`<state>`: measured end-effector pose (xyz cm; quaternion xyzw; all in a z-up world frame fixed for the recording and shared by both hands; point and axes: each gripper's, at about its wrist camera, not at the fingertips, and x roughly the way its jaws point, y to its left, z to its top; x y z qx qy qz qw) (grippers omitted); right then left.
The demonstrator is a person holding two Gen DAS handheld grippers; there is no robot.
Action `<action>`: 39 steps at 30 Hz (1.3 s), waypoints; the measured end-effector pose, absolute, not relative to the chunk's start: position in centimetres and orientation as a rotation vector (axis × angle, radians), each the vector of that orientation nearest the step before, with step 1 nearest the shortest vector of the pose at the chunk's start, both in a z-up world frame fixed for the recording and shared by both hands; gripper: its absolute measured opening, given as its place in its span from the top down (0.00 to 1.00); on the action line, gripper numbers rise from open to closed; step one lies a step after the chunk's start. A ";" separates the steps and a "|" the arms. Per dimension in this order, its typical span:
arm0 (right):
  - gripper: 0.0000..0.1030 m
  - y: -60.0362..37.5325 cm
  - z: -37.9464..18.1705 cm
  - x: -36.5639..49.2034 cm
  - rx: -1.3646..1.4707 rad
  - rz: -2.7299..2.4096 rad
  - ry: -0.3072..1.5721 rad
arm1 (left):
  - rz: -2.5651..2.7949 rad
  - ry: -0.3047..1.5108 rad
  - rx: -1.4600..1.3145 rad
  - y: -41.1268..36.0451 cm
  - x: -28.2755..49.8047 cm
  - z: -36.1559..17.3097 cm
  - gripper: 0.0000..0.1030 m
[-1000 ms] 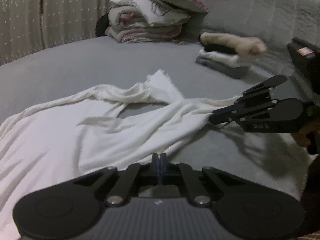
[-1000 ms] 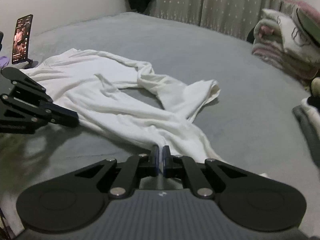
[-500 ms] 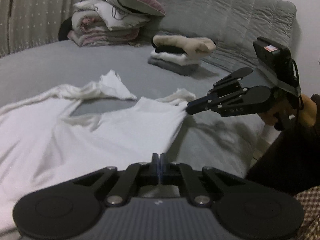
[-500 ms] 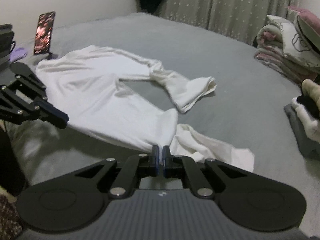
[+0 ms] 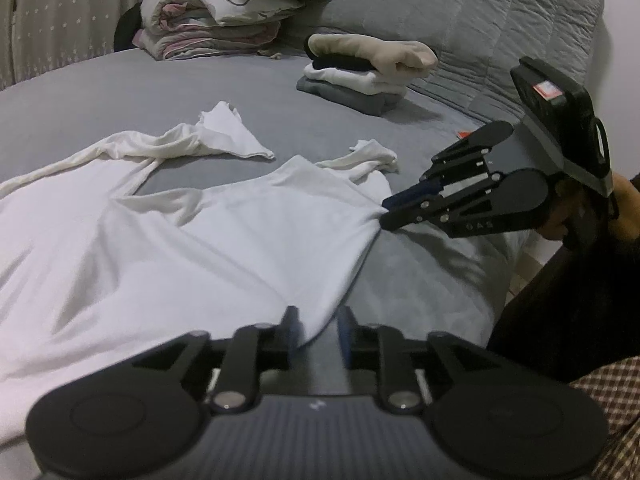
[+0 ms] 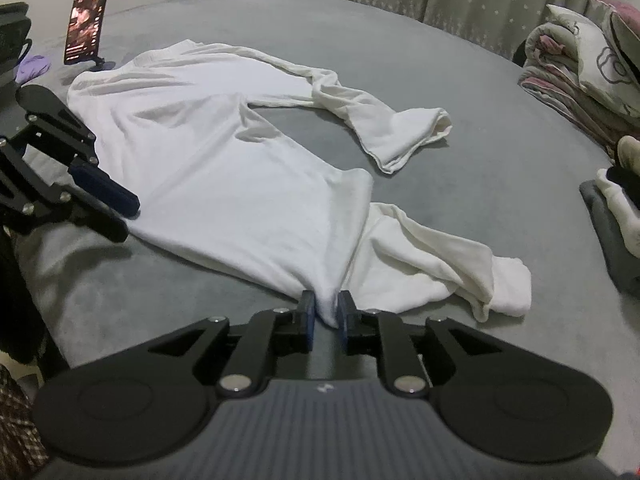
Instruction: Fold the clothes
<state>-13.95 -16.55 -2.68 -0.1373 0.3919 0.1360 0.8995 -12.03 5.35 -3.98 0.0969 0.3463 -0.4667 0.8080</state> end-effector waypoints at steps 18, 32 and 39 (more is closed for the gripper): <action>0.52 -21.6 -0.7 -13.7 -0.048 0.109 0.740 | -0.987 0.694 0.219 4.1 -11.9 -1.8 0.50; 0.52 -25.1 -1.2 -13.5 0.082 -0.033 0.745 | -0.958 0.646 0.227 1.0 -10.9 -0.8 0.24; 0.52 -26.9 -2.2 -12.8 0.137 -0.078 0.745 | -0.949 0.653 0.231 -0.8 -10.2 -0.9 0.25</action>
